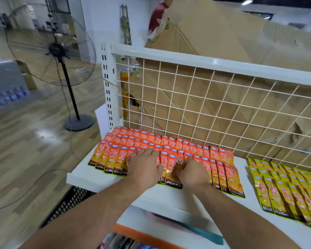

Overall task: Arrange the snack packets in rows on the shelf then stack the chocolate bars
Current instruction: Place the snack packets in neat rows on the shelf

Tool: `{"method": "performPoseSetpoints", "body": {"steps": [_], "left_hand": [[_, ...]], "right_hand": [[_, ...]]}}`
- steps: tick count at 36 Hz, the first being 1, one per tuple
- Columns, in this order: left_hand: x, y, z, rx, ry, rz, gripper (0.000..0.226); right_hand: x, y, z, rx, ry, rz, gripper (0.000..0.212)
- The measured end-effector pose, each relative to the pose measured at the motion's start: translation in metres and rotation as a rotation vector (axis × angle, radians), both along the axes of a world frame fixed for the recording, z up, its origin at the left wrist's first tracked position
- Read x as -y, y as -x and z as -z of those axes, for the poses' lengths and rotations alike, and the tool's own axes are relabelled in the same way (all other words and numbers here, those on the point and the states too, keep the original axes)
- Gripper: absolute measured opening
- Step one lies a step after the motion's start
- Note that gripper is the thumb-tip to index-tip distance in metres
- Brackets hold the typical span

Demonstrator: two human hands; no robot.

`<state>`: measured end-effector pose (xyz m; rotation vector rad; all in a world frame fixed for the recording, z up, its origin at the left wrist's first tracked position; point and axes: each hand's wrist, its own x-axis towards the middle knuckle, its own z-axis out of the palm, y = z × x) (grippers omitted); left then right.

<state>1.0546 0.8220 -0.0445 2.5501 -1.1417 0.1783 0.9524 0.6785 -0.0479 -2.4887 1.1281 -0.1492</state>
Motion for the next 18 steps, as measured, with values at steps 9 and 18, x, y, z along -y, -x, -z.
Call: {"method": "performPoseSetpoints", "body": {"steps": [9,18], "left_hand": [[0.021,0.020,0.008,-0.031,-0.118,0.225,0.064],[0.065,0.079,0.009,-0.002,-0.177,0.455,0.066]], "right_hand": [[-0.006,0.055,-0.009,-0.163,0.273,-0.095,0.064],[-0.003,0.140,-0.016,-0.290,0.188,0.118,0.077]]}}
